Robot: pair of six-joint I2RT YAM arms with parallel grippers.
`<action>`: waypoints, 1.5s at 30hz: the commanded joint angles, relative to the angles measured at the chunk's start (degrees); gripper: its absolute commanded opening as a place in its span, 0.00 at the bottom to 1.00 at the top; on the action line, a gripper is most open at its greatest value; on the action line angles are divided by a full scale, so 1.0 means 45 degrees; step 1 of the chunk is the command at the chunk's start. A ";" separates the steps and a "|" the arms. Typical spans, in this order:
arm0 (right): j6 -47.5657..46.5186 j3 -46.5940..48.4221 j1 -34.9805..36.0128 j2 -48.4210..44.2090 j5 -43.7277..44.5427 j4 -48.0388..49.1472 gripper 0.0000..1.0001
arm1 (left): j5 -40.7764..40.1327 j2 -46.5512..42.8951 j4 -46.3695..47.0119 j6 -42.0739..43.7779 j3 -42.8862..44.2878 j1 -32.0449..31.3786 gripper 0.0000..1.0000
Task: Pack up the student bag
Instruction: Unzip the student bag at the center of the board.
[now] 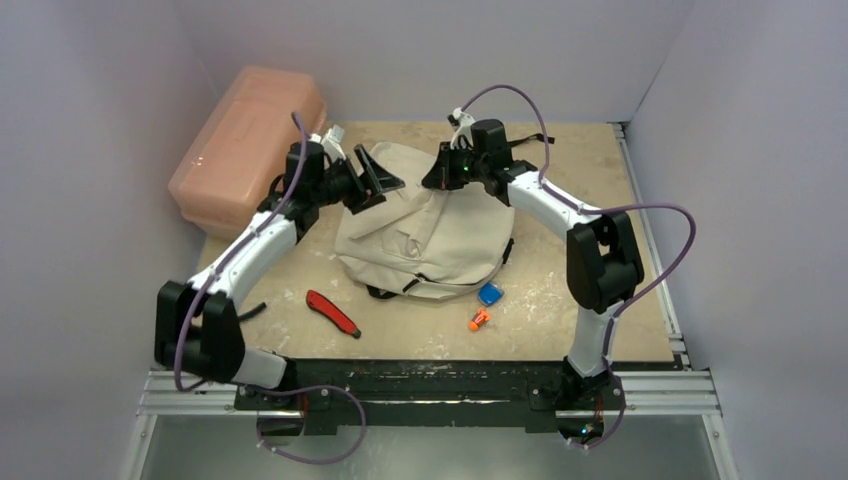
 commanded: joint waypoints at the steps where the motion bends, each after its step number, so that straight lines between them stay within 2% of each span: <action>1: 0.1089 -0.0358 0.0136 -0.0682 -0.0905 0.1456 0.00 | 0.0292 0.3243 0.0833 -0.0809 0.2330 0.0193 0.75; 5: 0.1389 -0.0853 0.0165 -0.0943 -0.1105 0.2038 0.00 | 0.0300 0.5664 0.1819 -0.1222 0.3846 0.0232 0.72; 9: 0.1112 -0.1373 0.0399 -0.1356 -0.0890 0.1905 0.00 | 0.0334 0.6719 0.2726 -0.2222 0.4031 0.0218 0.72; 13: 0.0830 -0.2296 0.0762 -0.2273 -0.0636 0.2010 0.00 | 0.0038 0.7621 0.2168 -0.2159 0.4311 0.0174 0.72; 20: 0.1604 -0.4006 0.1635 -0.3835 -0.0267 0.2439 0.00 | -0.0970 0.7745 0.2230 -0.2150 0.3617 0.0172 0.73; 27: 0.2554 -0.5867 0.3673 -0.3909 0.0321 0.3845 0.00 | -0.1102 0.7586 0.1967 -0.1760 0.3871 0.0174 0.73; 31: 0.2196 -0.6157 0.4356 -0.3926 0.1077 0.3529 0.00 | -0.0997 0.7480 0.1821 -0.1540 0.3898 0.0174 0.73; 36: 0.1573 -0.6125 0.4379 -0.4065 0.1786 0.3055 0.00 | -0.0645 0.7308 0.1307 -0.0929 0.4142 0.0174 0.74; 40: 0.1328 -0.5608 0.4379 -0.3849 0.1879 0.2563 0.00 | -0.0350 0.6919 -0.0076 -0.0076 0.4557 0.0174 0.76; 41: 0.1282 -0.5471 0.4379 -0.3833 0.1910 0.2387 0.04 | -0.0250 0.6760 -0.0447 0.0194 0.4717 0.0174 0.77; 45: 0.0808 -0.5040 0.4379 -0.4433 0.2113 0.1148 0.40 | 0.0037 0.5791 -0.2258 0.1470 0.4994 0.0174 0.80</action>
